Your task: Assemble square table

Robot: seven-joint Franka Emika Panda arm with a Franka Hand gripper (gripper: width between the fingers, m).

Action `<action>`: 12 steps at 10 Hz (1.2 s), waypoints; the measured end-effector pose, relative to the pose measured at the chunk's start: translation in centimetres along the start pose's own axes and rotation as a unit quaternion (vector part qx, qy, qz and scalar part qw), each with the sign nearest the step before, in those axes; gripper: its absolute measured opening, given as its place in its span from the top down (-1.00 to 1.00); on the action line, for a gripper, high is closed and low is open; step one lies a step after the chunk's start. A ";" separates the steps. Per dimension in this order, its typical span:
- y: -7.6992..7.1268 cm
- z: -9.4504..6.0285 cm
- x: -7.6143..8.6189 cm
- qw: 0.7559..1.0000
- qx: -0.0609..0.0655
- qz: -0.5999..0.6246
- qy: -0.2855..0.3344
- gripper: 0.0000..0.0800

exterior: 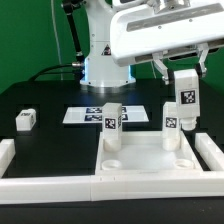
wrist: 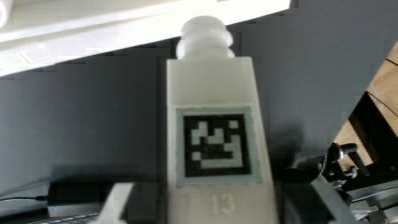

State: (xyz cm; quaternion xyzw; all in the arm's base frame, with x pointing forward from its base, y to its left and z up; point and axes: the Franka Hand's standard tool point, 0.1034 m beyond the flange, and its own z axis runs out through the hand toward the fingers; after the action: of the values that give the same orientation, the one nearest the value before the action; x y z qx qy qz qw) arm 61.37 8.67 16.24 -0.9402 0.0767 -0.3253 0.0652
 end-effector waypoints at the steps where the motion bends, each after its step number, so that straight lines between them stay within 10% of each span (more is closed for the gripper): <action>1: 0.4 0.1 -0.1 1.000 -0.003 -0.009 0.002 0.27; 4: 3.0 2.4 -2.8 0.996 -0.036 -0.075 -0.010 0.27; 12: 1.0 3.6 -3.9 0.996 -0.025 -0.084 -0.024 0.27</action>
Offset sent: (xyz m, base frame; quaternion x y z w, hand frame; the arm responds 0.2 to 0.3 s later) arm 0.0088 -0.0309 -0.0145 -0.0827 0.1060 -0.1221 0.9834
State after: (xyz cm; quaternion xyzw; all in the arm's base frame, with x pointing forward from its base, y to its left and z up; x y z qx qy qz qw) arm 60.41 8.68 10.93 -0.9521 0.0036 -0.3054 0.0159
